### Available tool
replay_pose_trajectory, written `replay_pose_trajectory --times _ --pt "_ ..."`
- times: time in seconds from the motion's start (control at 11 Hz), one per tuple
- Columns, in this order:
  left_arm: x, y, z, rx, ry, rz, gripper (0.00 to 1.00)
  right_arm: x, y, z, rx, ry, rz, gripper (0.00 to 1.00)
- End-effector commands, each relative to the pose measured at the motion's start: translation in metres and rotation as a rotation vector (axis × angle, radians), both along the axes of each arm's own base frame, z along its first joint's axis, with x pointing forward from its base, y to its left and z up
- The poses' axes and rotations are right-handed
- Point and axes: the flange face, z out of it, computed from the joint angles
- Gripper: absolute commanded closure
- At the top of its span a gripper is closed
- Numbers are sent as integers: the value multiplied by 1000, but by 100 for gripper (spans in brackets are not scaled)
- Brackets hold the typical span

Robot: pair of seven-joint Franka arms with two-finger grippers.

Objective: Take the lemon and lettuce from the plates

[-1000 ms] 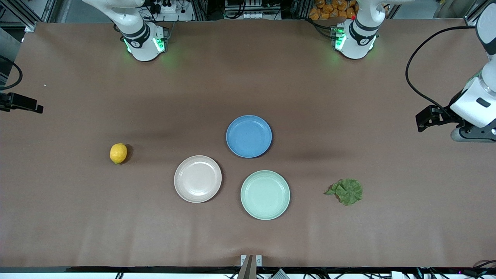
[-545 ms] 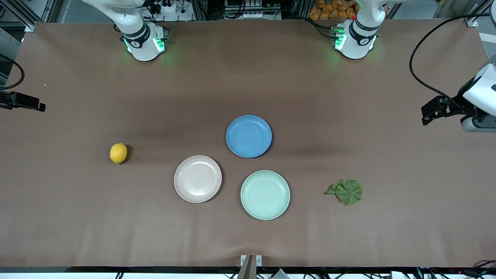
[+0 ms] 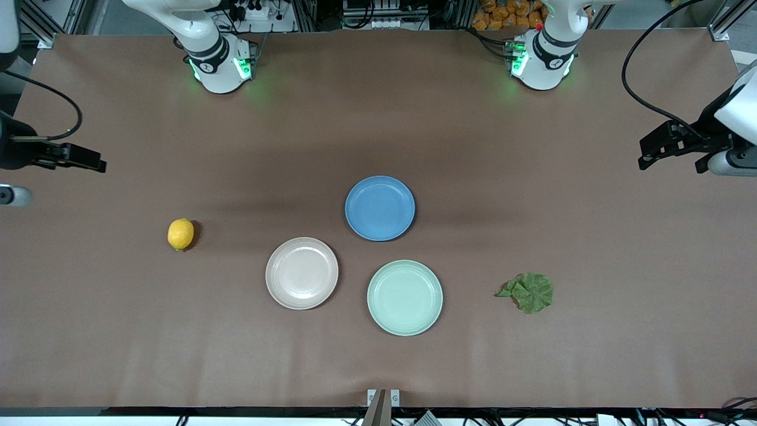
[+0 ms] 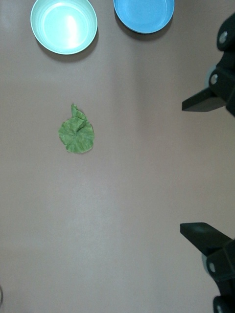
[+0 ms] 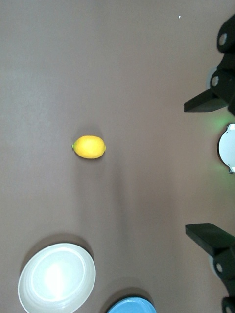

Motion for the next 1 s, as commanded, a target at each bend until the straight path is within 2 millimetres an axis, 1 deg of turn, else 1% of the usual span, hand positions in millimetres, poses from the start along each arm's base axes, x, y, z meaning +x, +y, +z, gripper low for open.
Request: replay_pose_trajectory --times 0.0,0.18,0.36,0.45,0.55,0.64,0.82,0.91 --pt "-14 1 10 -48 4 1 0 -4 14 3 -7 -5 7 0" --pt "-16 5 11 -48 11 8 0 -4 20 3 -35 1 29 0" --pt "-13 11 12 -49 6 15 0 -3 12 2 -47 -1 24 0" --pt "-12 10 10 -47 11 11 0 -3 9 2 -45 0 20 0" --pt "-10 10 9 -42 10 13 0 -3 9 2 -48 -6 21 0" --pt "-9 10 11 -38 4 4 0 1 8 2 -54 -28 22 0" --pt "-6 8 9 -30 6 0 0 8 6 4 -58 -87 20 0" --pt "-6 4 8 -30 8 -6 0 13 5 3 -60 -124 18 0"
